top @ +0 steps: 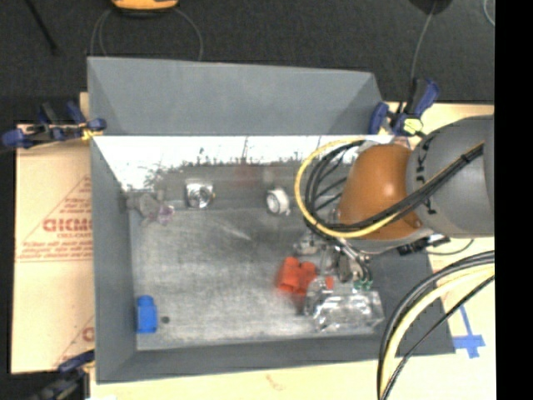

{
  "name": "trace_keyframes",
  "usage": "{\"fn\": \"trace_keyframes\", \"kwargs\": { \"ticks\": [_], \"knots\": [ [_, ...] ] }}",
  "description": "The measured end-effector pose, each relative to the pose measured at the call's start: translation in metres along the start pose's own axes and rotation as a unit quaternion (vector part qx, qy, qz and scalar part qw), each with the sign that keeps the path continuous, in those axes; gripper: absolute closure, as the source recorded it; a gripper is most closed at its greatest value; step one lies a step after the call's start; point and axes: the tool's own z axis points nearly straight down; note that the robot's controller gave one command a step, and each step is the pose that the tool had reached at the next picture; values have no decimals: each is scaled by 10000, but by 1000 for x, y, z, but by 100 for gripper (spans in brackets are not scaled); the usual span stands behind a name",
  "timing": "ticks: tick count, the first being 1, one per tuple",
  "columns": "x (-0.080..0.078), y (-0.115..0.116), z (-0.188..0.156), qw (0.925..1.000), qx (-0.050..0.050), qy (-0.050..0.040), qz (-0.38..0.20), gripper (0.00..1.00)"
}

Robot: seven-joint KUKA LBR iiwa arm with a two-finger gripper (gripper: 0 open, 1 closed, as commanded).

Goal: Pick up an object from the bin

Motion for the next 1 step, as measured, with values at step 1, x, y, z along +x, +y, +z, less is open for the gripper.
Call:
{"fn": "trace_keyframes", "kwargs": {
  "ticks": [1],
  "knots": [
    [-4,-1,-3,10000,6,-52,-3,100]
  ]
}}
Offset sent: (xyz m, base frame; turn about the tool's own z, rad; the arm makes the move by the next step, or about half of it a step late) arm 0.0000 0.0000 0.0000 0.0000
